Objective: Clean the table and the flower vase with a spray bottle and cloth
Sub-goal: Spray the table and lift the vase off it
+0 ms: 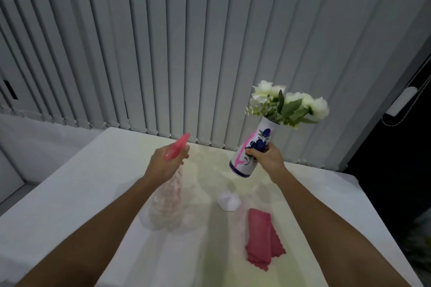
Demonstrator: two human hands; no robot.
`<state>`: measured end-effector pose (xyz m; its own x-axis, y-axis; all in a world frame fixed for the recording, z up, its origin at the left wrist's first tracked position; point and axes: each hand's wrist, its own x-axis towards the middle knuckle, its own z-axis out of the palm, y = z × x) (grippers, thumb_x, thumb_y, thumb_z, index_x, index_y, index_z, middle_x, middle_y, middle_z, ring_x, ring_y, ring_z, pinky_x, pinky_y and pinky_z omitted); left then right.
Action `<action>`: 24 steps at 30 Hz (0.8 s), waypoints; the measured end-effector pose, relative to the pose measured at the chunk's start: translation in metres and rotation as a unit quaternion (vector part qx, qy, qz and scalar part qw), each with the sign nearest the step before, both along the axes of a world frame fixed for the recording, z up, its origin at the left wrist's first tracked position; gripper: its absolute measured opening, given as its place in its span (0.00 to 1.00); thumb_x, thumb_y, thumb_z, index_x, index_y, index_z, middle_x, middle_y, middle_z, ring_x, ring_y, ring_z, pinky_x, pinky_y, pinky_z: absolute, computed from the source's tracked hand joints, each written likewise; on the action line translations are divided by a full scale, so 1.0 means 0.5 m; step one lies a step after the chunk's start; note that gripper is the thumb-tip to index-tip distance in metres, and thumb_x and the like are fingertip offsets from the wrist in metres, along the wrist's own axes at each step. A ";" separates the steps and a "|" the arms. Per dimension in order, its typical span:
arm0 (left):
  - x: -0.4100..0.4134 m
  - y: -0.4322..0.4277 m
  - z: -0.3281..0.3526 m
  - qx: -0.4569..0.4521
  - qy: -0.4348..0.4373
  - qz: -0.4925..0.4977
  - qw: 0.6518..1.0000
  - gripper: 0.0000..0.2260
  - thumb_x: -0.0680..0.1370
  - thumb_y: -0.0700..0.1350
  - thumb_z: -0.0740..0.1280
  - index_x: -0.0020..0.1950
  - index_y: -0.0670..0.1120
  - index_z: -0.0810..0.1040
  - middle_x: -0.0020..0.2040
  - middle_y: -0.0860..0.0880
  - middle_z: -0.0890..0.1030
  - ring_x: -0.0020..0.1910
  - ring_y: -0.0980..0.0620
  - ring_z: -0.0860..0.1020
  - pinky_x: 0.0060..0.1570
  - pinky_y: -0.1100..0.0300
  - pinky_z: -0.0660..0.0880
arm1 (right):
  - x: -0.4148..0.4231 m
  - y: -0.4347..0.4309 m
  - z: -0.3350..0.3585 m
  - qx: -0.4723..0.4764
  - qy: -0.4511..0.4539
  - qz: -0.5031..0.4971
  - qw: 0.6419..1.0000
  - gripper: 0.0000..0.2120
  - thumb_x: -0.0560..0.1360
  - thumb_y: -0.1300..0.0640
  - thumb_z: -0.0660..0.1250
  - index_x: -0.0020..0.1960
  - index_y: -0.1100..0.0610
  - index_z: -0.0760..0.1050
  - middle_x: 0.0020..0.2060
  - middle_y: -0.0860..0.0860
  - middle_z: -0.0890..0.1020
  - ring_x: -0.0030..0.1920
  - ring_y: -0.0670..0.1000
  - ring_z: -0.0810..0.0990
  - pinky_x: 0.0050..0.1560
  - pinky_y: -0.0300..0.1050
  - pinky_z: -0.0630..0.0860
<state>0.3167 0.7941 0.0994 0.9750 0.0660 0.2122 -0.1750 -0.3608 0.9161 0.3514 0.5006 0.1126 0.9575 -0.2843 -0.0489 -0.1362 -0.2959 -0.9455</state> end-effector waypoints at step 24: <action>0.051 0.059 -0.074 0.023 0.029 0.138 0.990 0.15 0.79 0.53 0.63 0.61 0.47 0.76 0.47 0.47 0.79 0.44 0.50 0.76 0.41 0.64 0.71 | -0.051 0.099 -0.226 -0.147 0.046 -0.021 0.988 0.27 0.61 0.48 0.77 0.55 0.55 0.71 0.47 0.51 0.82 0.47 0.54 0.80 0.48 0.48 0.77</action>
